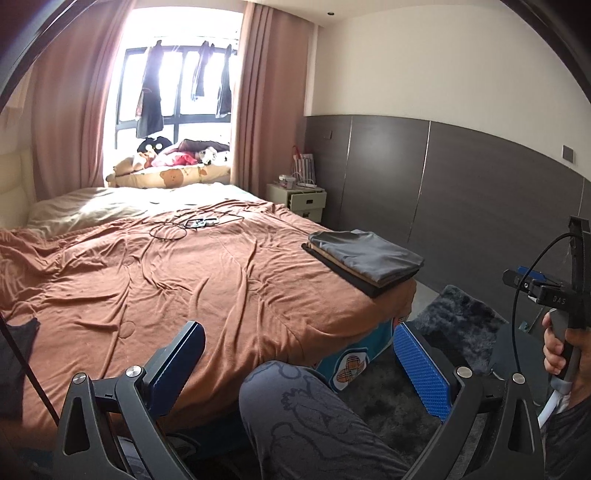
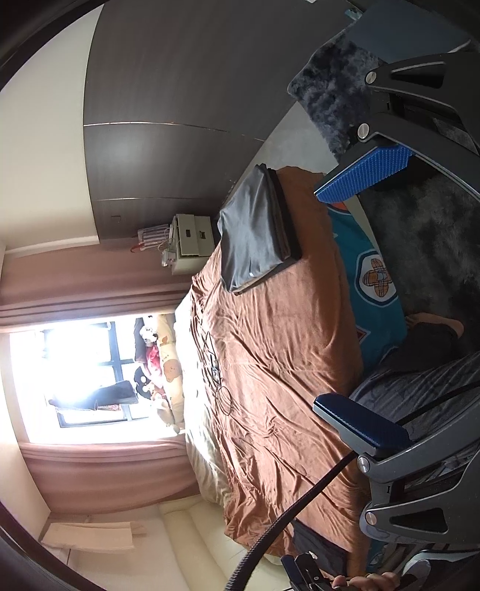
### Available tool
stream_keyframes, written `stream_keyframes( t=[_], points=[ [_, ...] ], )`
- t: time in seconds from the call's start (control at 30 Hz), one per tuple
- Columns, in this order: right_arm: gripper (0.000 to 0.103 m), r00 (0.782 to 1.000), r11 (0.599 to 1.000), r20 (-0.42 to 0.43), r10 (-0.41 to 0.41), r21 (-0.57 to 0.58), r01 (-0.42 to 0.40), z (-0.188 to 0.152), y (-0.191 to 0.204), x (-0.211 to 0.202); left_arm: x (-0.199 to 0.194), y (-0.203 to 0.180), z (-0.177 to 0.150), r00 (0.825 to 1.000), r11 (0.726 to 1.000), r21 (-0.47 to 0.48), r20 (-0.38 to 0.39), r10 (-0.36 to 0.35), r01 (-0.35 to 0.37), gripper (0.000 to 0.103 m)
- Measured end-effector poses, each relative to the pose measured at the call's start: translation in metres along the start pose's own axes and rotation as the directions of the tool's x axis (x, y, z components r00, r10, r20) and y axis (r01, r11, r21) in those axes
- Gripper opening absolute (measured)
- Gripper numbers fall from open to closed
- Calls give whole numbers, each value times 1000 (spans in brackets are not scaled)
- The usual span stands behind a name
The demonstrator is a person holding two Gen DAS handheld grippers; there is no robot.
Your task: Fold small clothes
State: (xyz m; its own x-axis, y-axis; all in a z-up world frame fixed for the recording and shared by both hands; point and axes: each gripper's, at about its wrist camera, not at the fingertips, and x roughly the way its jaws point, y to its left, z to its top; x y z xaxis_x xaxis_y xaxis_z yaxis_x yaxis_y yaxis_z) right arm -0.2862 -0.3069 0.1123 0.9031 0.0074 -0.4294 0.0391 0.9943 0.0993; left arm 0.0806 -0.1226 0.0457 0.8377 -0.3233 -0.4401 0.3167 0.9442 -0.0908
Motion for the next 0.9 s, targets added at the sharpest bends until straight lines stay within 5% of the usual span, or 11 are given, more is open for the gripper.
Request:
stream_keyframes(
  t=[0.43, 0.9],
  points=[
    [103, 998, 999, 40, 40, 4, -41, -41, 32, -23, -56, 13, -45, 996, 997, -55, 77, 51, -47, 103],
    [103, 995, 996, 25, 92, -9, -92, -47, 52, -18, -80, 34, -66, 985, 987, -94, 95, 141, -132, 103]
  ],
)
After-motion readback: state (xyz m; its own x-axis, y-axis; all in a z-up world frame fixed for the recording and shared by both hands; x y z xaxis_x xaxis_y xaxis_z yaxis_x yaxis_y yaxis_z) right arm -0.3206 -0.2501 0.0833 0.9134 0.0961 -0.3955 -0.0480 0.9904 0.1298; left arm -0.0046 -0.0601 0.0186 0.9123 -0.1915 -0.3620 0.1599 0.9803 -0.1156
